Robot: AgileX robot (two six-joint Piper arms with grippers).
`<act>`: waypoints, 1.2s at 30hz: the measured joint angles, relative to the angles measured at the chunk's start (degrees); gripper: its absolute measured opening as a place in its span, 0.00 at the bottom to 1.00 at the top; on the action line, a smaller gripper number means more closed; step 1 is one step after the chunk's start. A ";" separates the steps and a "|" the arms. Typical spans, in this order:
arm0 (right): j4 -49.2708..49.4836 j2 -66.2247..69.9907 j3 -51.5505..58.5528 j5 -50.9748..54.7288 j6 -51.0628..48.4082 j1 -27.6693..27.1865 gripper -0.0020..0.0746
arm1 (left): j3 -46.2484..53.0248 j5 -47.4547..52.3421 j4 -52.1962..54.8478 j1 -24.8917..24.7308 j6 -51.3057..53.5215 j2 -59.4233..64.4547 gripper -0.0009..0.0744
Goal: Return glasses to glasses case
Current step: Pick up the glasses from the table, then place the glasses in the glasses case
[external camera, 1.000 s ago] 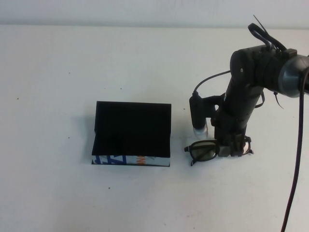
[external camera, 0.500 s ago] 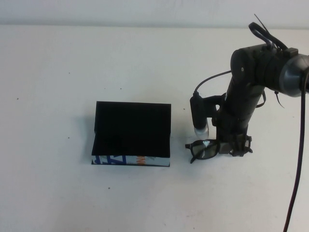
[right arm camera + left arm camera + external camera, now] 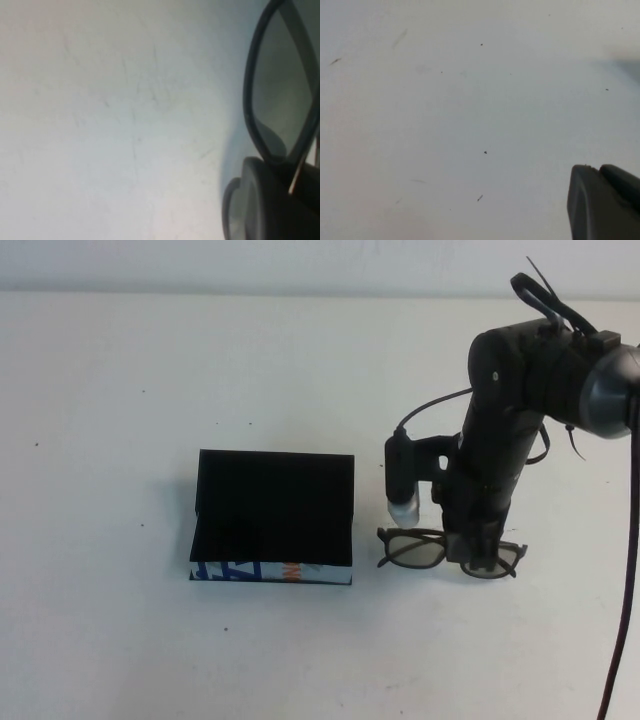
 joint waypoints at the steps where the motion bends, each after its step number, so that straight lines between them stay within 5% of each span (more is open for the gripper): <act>1: 0.41 -0.35 0.00 0.33 1.05 0.43 0.06 | 0.00 0.00 0.00 0.00 0.00 0.00 0.01; 13: 4.56 -8.57 -4.55 1.69 8.30 9.57 0.06 | 0.00 0.00 0.00 0.00 0.00 0.00 0.01; 27: 2.03 9.99 -27.77 1.84 11.81 18.19 0.06 | 0.00 0.00 0.00 0.00 0.00 0.00 0.01; 36: -1.57 14.10 -30.97 1.84 12.98 18.45 0.05 | 0.00 0.00 0.00 0.00 0.00 0.00 0.01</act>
